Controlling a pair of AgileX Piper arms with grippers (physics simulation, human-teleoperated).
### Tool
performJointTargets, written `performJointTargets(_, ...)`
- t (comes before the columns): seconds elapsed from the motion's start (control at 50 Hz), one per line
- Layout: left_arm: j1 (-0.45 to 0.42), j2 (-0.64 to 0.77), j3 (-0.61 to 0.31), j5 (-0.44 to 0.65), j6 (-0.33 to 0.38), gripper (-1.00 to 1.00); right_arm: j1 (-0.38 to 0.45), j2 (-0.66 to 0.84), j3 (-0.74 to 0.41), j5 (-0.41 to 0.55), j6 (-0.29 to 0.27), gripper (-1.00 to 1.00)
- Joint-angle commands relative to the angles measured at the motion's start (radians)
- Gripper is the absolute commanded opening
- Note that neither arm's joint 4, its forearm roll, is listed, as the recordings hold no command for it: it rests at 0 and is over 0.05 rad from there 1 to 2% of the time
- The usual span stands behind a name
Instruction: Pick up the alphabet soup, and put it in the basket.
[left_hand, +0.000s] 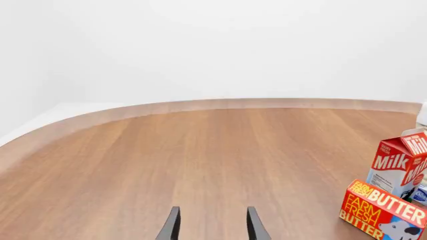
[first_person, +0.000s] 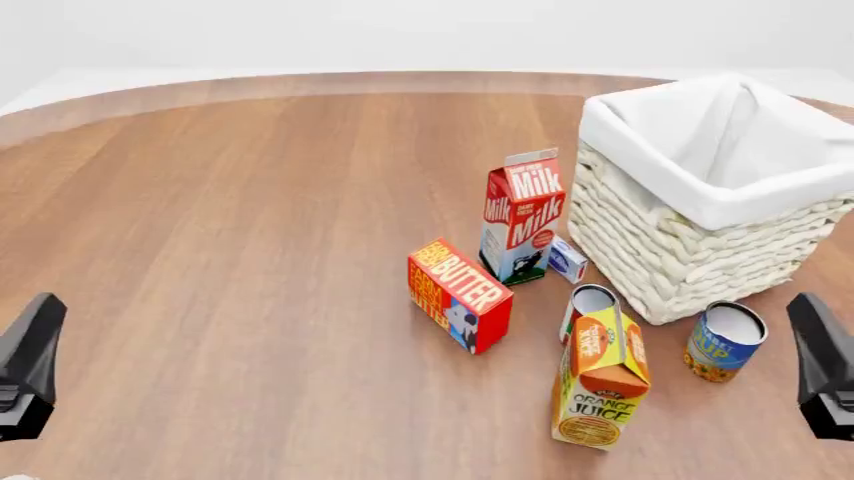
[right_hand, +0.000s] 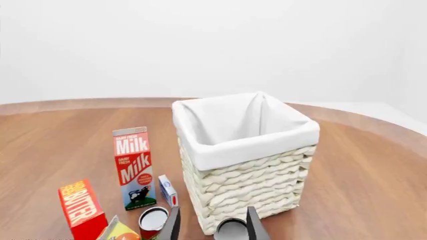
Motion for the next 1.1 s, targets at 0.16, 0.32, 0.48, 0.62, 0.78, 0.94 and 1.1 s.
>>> performJointTargets(0.16,0.0,0.0,0.0,0.0,0.0,1.0,0.013,0.011,-0.034,0.031,-0.015,1.0)
performJointTargets(0.32,0.0,0.0,0.0,0.0,0.0,1.0,0.03,0.038,-0.07,0.056,-0.038,1.0)
performJointTargets(0.48,0.0,0.0,0.0,0.0,0.0,1.0,0.026,0.064,-0.101,0.09,-0.053,1.0)
performJointTargets(0.62,0.0,0.0,0.0,0.0,0.0,1.0,0.025,0.089,-0.136,0.122,-0.069,1.0)
performJointTargets(0.78,0.0,0.0,0.0,0.0,0.0,1.0,0.014,0.119,-0.161,0.148,-0.084,1.0)
performJointTargets(0.94,0.0,0.0,0.0,0.0,0.0,1.0,0.006,0.115,-0.175,0.18,-0.1,1.0)
performJointTargets(1.1,0.0,0.0,0.0,0.0,0.0,1.0,0.005,0.13,-0.18,0.203,-0.1,1.0)
